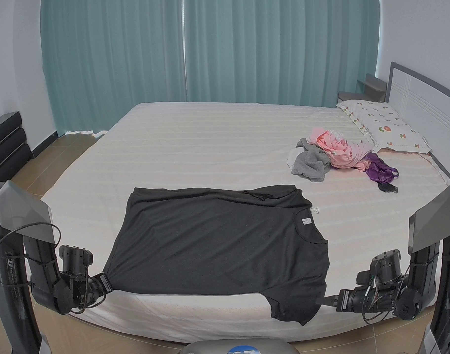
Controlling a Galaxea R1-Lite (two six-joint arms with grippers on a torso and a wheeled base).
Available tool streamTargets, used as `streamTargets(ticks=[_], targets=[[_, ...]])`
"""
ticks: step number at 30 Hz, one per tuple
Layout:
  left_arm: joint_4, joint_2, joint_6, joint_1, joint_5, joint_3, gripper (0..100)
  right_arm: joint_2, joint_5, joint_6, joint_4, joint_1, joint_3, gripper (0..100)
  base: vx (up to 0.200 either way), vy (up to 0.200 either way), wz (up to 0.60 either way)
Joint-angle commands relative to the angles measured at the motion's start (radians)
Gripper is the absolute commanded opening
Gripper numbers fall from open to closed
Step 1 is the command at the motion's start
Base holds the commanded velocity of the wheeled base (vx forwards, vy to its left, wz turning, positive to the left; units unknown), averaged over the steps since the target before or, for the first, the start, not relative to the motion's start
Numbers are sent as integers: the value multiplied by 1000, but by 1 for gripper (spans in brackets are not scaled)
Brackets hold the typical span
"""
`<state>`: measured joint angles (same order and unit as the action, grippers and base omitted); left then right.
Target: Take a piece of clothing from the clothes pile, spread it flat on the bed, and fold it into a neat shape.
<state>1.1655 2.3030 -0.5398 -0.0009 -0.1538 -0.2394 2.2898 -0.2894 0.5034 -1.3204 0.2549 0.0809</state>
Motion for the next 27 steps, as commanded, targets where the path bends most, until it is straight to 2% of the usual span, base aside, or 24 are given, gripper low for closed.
streamTargets(ticks=[1,8,14,19,23,26,27], targets=[[0,1,-2,-1,-1,0,0,14,10,14,-6,-13,73,100,0,0,0],[0,-4,-3,-1,0,0,0,28,32,37,23,-34,208,100,0,0,0],[0,-7,-5,-1,2,-1,0,34,53,38,181,-54,339,100,0,0,0],[0,-5,-5,-1,2,-1,0,63,59,40,234,-48,404,100,0,0,0],[0,-4,-5,-1,2,-1,0,99,111,40,241,-49,451,100,0,0,0],[0,-2,-5,-1,2,-3,0,106,124,41,239,-52,464,100,0,0,0],[0,-2,-5,-1,2,-3,0,102,124,44,241,-54,462,0,0,0,0]])
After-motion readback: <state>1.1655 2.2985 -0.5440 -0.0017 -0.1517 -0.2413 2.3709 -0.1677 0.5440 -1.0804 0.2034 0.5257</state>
